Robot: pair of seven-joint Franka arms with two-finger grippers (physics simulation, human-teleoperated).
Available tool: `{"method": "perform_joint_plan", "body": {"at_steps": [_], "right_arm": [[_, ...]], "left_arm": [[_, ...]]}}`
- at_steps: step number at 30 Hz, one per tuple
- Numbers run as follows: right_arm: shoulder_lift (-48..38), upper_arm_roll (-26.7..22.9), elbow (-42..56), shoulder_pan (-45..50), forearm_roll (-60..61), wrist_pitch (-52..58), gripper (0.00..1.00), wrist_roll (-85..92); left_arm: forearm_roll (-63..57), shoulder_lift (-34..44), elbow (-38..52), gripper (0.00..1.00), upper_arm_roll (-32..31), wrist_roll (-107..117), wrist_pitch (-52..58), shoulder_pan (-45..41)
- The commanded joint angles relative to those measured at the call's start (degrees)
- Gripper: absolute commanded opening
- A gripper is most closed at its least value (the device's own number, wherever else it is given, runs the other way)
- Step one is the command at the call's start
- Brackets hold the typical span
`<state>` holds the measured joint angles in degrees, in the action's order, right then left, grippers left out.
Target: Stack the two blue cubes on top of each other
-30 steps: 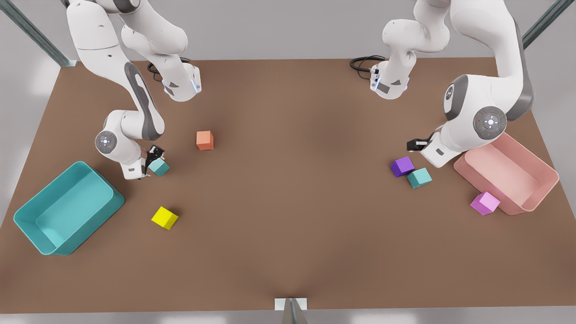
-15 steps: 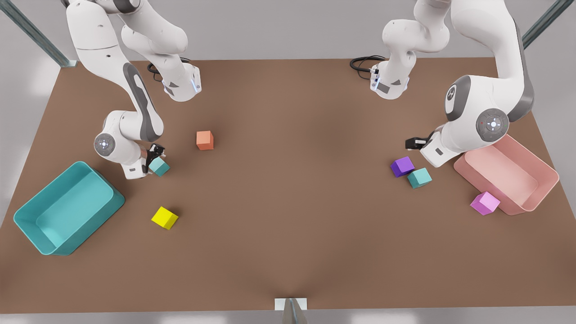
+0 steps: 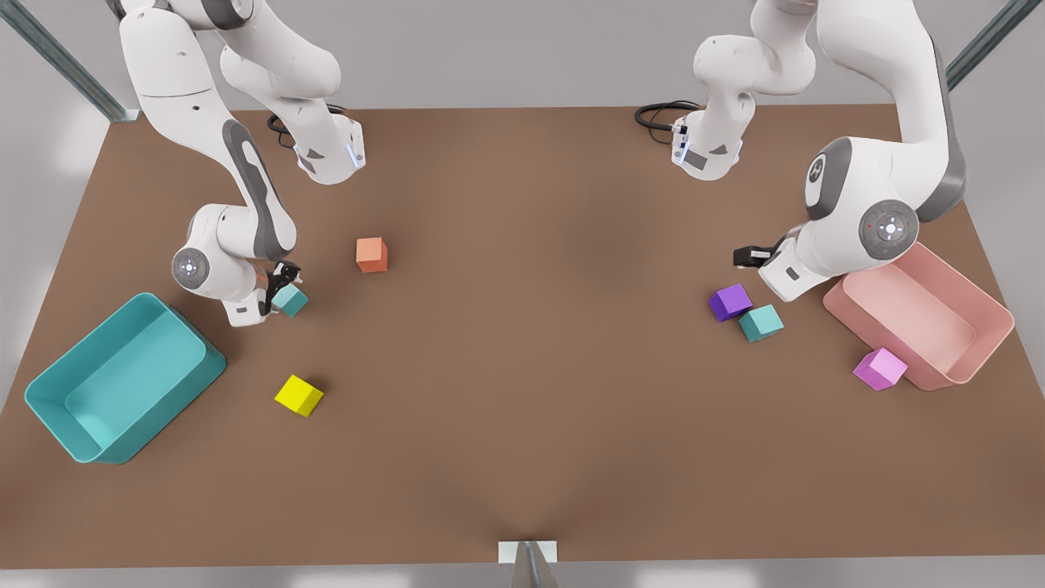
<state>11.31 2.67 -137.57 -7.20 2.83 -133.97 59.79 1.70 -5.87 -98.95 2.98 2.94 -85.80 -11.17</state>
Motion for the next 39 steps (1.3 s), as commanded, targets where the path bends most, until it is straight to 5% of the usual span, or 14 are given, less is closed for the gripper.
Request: {"method": "perform_joint_plan", "body": {"at_steps": [1, 21, 24, 26, 35, 37, 39], "right_arm": [[0.02, -0.04, 0.11, -0.01, 0.07, 0.11, 1.00, -0.20], [6.35, -1.44, 2.48, -0.10, -0.46, -0.50, 0.99, -1.26], [6.35, -1.44, 2.75, -0.10, -0.46, -0.41, 0.85, -1.35], [6.53, -1.35, 2.83, -0.10, -0.37, -0.41, 0.59, -1.35], [5.30, -0.56, 8.72, 7.81, 6.83, 9.78, 0.58, -8.90], [6.35, -0.56, 12.58, 15.72, 6.92, 9.87, 0.58, -19.00], [9.16, -0.48, 19.17, 25.30, 8.24, 10.22, 0.58, -32.54]], "left_arm": [[-0.03, -0.11, 0.07, 1.00, 0.00, -0.83, 0.20, 0.10], [-0.21, -2.39, -0.02, 1.00, 0.18, 2.07, 0.11, 1.50], [-0.30, -2.39, 0.16, 1.00, 0.18, 2.16, -0.06, 1.77], [-0.30, -2.39, 0.16, 1.00, 0.18, 2.16, 0.02, 1.86], [-0.21, -4.32, 2.88, 1.00, 0.36, 5.94, -0.15, 6.25], [-0.38, -3.89, 0.34, 1.00, 15.02, 10.86, -4.54, -3.15], [-0.21, -3.89, -3.53, 1.00, 17.23, 14.55, -10.52, -3.15]]}}
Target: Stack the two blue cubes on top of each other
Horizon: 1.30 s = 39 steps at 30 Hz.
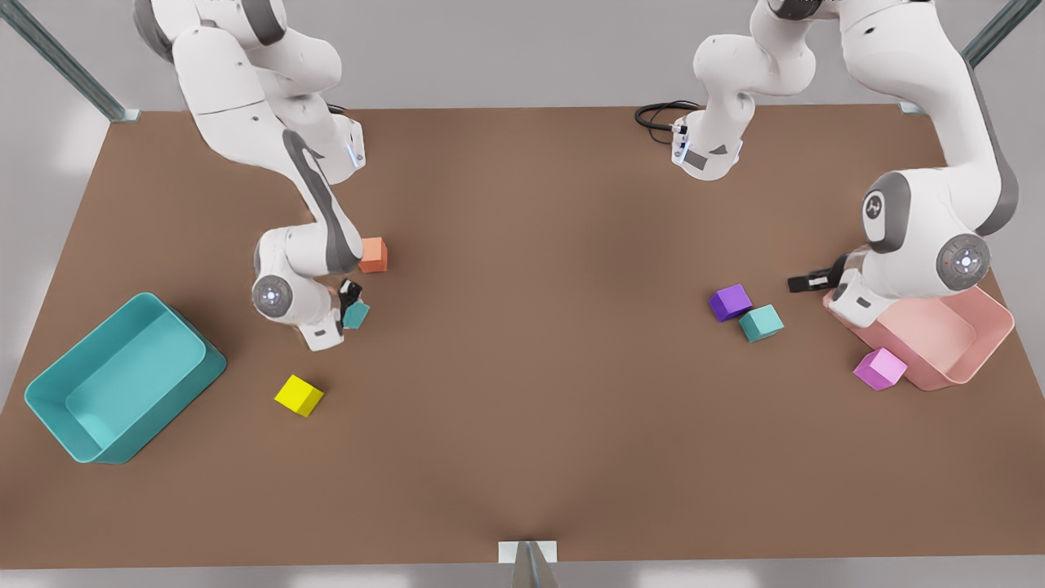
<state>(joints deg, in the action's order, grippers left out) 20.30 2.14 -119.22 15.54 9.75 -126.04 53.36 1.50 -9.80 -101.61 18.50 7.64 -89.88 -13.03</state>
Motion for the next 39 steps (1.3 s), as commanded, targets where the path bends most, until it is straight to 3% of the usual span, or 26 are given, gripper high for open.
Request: {"method": "perform_joint_plan", "body": {"at_steps": [1, 6, 9, 14, 15, 21, 25, 27, 31, 34, 36, 39], "right_arm": [[3.77, -0.03, 7.67, 7.04, 3.00, 3.87, 0.58, -33.04], [28.55, -0.03, 44.76, 23.83, 2.73, 4.14, 0.58, -65.22], [37.79, -0.03, 57.96, 27.35, 2.47, 3.44, 0.58, -73.13], [39.11, -0.12, 59.45, 28.23, 2.47, 2.21, 0.60, -73.40], [39.20, -0.12, 59.37, 28.23, 2.47, 2.12, 1.00, -73.22], [38.41, 0.06, 59.45, 26.92, 3.00, 2.82, 1.00, -72.87], [34.63, 3.31, 59.63, 21.99, 3.26, 8.62, 1.00, -72.78], [32.70, 4.89, 62.97, 18.39, 3.26, 14.33, 1.00, -72.78], [27.25, 3.40, 63.14, 8.11, 2.03, 31.99, 1.00, -72.43], [25.13, 2.52, 61.39, 0.29, -11.59, 38.06, 1.00, -68.04], [23.73, 2.26, 60.68, -6.66, -11.86, 41.93, 1.00, -62.76], [11.96, 1.99, 60.68, -7.98, -16.52, 54.49, 1.00, -63.20]], "left_arm": [[-0.01, 0.04, -2.89, 1.00, 1.89, 12.49, -10.13, -1.03], [3.95, -0.14, -16.07, 1.00, 4.70, 6.97, -29.12, -0.15], [4.12, -0.31, -21.09, 1.00, 4.70, -0.60, -36.77, -0.15], [5.44, -4.53, -21.09, 1.00, 4.53, -3.94, -39.58, -1.82], [5.44, -5.06, -21.09, 1.00, 4.53, -3.94, -39.58, -2.00], [5.44, -8.92, -21.09, 1.00, 3.38, -4.03, -41.51, -3.23], [5.44, -10.86, -21.26, 1.00, 3.30, -3.94, -41.51, -3.05], [5.53, -11.39, -21.35, 1.00, 3.29, -3.94, -41.51, -2.88], [7.55, -12.44, -21.44, 1.00, 3.21, -3.94, -41.51, -2.96], [7.55, -13.67, -21.44, 1.00, 2.59, -4.03, -41.51, -2.96], [7.55, -15.60, -21.44, 1.00, 2.50, -4.12, -41.51, -2.96], [7.46, -17.19, -21.44, 1.00, 2.15, -4.12, -41.69, -2.96]]}}
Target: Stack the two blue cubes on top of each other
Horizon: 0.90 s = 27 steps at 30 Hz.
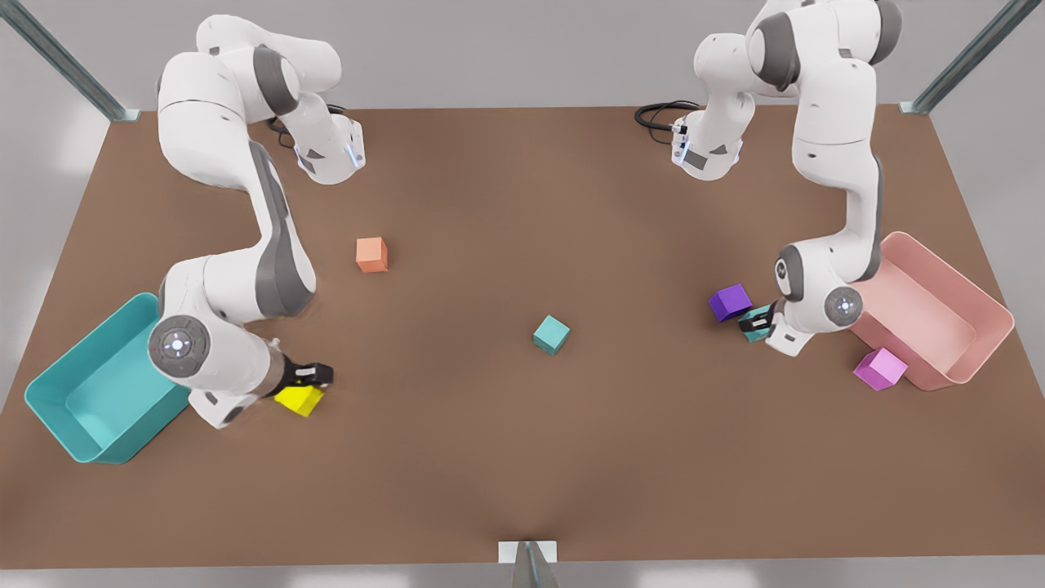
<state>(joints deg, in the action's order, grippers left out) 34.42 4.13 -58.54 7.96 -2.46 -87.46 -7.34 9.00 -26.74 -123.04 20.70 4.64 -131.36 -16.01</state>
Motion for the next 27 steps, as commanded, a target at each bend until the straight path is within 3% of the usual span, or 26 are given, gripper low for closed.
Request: {"method": "perform_joint_plan", "body": {"at_steps": [1, 2, 3, 4, 5, 11, 13, 16, 20, 24, 27], "right_arm": [[-5.58, 0.00, -0.43, 0.39, -4.39, 20.31, 1.00, -3.21], [-8.57, 0.18, -2.72, 0.31, -4.30, 19.52, 1.00, -3.39], [-13.22, 0.09, -9.65, -1.01, -2.90, 14.62, 1.00, -3.30], [-18.42, 0.00, -16.79, -1.10, -3.34, 10.29, 1.00, -3.30], [-18.51, -0.26, -16.70, -0.84, -4.74, 11.00, 1.00, -3.39], [-18.42, -0.79, -14.76, -2.68, -8.00, 11.26, 1.00, -3.12], [-18.42, -0.88, -14.76, -2.77, -8.08, 11.17, 1.00, -3.21], [-18.42, -0.96, -14.68, -2.77, -8.17, 11.17, 1.00, -3.21], [-18.42, -0.96, -14.68, -2.68, -8.26, 11.17, 1.00, -3.21], [-18.33, -0.96, -14.68, -2.68, -8.26, 11.17, 1.00, -3.21], [-18.33, -1.05, -14.68, -2.68, -8.35, 11.09, 1.00, -3.21]], "left_arm": [[-0.04, -0.59, -0.01, 1.00, -0.04, -1.12, -0.57, 0.01], [0.05, -0.68, -0.01, 1.00, -0.04, -1.12, -0.65, 0.01], [0.05, -0.68, 0.08, 0.88, -0.30, -1.12, -0.65, -0.08], [0.05, -0.68, 0.08, 0.62, -0.39, -1.03, -0.65, 0.01], [0.05, -0.68, 0.08, 0.56, -0.39, -1.12, -0.65, 0.10], [-0.65, 2.83, 5.44, 0.56, -0.48, -1.38, 0.57, 0.54], [-0.48, 0.38, 16.32, 0.56, -1.79, -0.60, 10.32, -0.68], [-0.39, -0.94, 21.17, 0.58, -7.68, 26.81, 14.46, -13.69], [0.84, -3.92, 25.83, 0.58, -24.91, 52.48, 14.55, -15.10], [0.67, -10.61, 35.15, 0.58, -26.50, 60.23, 14.55, -16.77], [0.67, -10.96, 35.41, 0.58, -26.50, 60.23, 14.55, -16.69]]}}
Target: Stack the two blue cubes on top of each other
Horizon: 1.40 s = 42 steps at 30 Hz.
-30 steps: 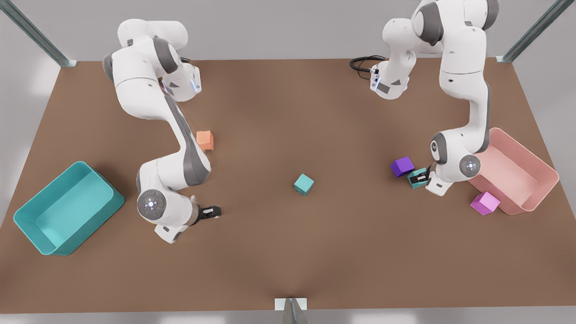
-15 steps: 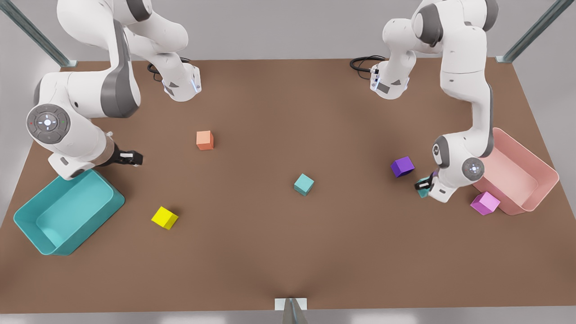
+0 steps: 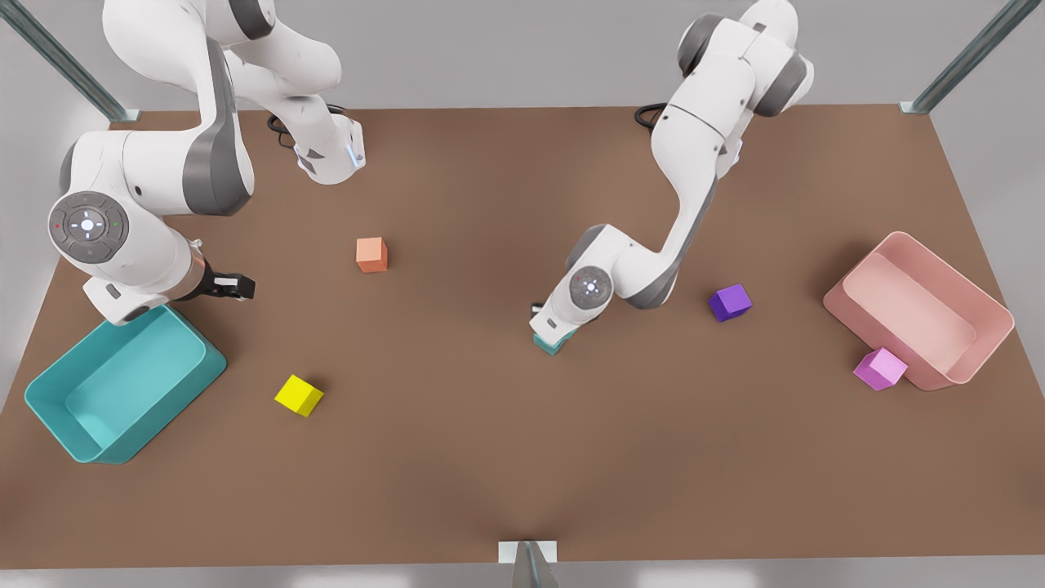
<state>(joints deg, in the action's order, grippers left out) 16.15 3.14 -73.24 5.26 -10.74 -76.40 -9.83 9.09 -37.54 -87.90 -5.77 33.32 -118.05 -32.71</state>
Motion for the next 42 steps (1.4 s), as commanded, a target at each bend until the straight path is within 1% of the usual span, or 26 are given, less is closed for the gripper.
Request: {"method": "perform_joint_plan", "body": {"at_steps": [1, 7, 11, 12, 13, 18, 20, 25, 26, 28, 29, 30, 31, 33, 34, 35, 36, 37, 38, 39, 42], "right_arm": [[-0.07, 0.02, 0.03, 0.01, -0.07, 0.03, 1.00, -0.71], [0.02, 0.02, 0.20, 0.01, -0.07, -0.06, 1.00, -0.71], [0.11, -0.06, 0.29, -0.08, -0.07, -0.15, 1.00, -0.71], [0.11, 0.02, 0.29, -0.08, -0.07, -0.15, 1.00, -0.71], [0.11, 0.02, 0.38, -0.08, -0.07, -0.15, 1.00, -0.71], [0.20, -0.06, 0.55, -0.08, -0.07, -0.15, 1.00, -0.71], [0.20, -0.06, 0.73, -0.08, -0.07, -0.15, 1.00, -0.71], [0.20, -0.06, 1.17, -0.17, -0.07, -0.24, 1.00, -0.63], [0.20, -0.06, 1.17, -0.17, -0.07, -0.24, 1.00, -0.63], [0.28, -0.06, 1.34, -0.17, -0.07, -0.15, 1.00, -0.71], [0.28, -0.06, 1.34, -0.17, -0.07, -0.24, 1.00, -0.71], [0.28, -0.06, 1.34, -0.17, -0.07, -0.15, 1.00, -0.71], [0.28, -0.06, 1.34, -0.17, -0.07, -0.24, 1.00, -0.71], [0.28, -0.06, 1.34, -0.17, 0.02, -0.24, 1.00, -0.71], [0.28, -0.06, 1.34, -0.17, -0.07, -0.24, 1.00, -0.71], [0.28, -0.06, 1.34, -0.17, -0.07, -0.24, 1.00, -0.71], [0.28, -0.06, 1.34, -0.17, -0.07, -0.24, 1.00, -0.71], [0.28, -0.06, 1.34, -0.17, -0.07, -0.24, 1.00, -0.71], [0.28, -0.06, 1.34, -0.17, 0.02, -0.24, 1.00, -0.71], [0.28, -0.06, 1.43, -0.17, -0.07, -0.24, 1.00, -0.71], [0.28, -0.06, 1.43, -0.17, 0.02, -0.24, 1.00, -0.71]], "left_arm": [[0.67, -0.25, 0.27, 0.58, -0.04, 31.55, 1.24, 0.01], [0.58, -2.89, 2.03, 0.58, -0.12, 31.46, 0.89, -0.07], [0.58, -3.94, 2.82, 0.61, -0.21, 31.46, 0.37, -0.07], [0.58, -3.95, 2.91, 0.84, -0.21, 31.46, 0.45, -0.07], [0.58, -3.95, 2.91, 1.00, -0.21, 31.37, 0.45, -0.07], [0.67, -3.42, 3.17, 1.00, -0.39, 31.55, 1.16, 0.28], [0.58, -1.93, 3.35, 1.00, -1.00, 31.55, 2.83, 0.63], [-0.30, -1.22, 5.10, 1.00, -1.00, 31.55, 7.74, 1.42], [-0.30, -0.79, 7.55, 1.00, -0.91, 31.46, 11.42, 2.12], [-0.82, -0.69, 16.26, 1.00, -0.65, 31.11, 26.28, 3.00], [-1.53, -0.69, 20.21, 1.00, -0.83, 30.85, 31.73, 5.55], [-1.62, -0.34, 27.07, 1.00, -0.74, 22.61, 40.52, 9.94], [-4.16, 1.41, 29.45, 1.00, -0.65, 7.31, 46.50, 16.00], [-8.03, 2.73, 29.45, 1.00, -0.65, -14.06, 51.52, 25.67], [-8.12, 4.32, 29.28, 1.00, -0.74, -15.21, 51.52, 29.01], [-8.47, 4.75, 28.05, 1.00, -0.65, -17.67, 51.96, 30.16], [-10.48, 12.28, 15.89, 1.00, 1.10, -23.10, 46.37, 29.02], [-11.11, 22.15, 0.98, 1.00, 6.46, -31.01, 36.49, 24.10], [-11.20, 22.07, 4.48, 1.00, 8.23, -34.63, 42.36, 23.04], [-10.93, 21.98, 6.33, 1.00, 8.23, -34.55, 45.45, 23.04], [-8.74, 21.72, 8.71, 1.00, 8.23, -34.55, 47.30, 23.04]]}}
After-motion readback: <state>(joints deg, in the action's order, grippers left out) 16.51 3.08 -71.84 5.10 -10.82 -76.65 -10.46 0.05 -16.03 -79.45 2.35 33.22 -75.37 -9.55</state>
